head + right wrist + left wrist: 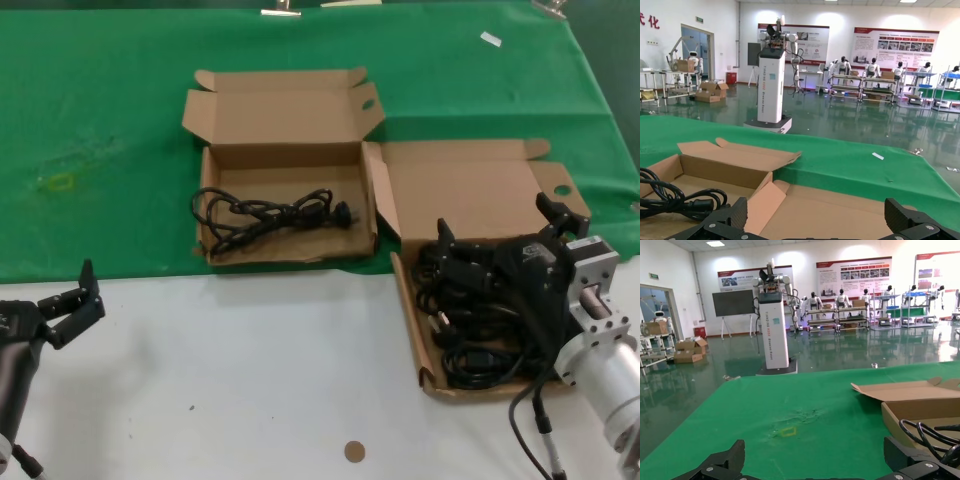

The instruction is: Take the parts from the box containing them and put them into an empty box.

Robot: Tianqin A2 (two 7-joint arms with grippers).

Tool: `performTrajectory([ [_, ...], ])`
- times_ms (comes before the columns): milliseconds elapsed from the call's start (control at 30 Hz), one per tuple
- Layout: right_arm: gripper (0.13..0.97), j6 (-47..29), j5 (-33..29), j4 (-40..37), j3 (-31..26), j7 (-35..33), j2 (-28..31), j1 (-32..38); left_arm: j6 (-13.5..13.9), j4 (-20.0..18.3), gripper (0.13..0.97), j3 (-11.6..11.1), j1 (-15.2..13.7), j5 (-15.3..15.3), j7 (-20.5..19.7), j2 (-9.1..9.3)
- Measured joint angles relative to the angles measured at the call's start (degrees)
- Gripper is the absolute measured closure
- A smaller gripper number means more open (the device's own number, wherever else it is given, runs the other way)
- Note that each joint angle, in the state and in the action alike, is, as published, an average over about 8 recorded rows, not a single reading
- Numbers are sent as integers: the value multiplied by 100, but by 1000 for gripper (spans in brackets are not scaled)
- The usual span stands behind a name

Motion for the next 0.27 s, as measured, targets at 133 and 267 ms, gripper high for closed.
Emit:
performTrajectory([
  [133,129,0,0,0,0,0,0,0,0,0,132,0,0,0,0,0],
  [267,129,0,0,0,0,0,0,0,0,0,132,0,0,0,0,0],
])
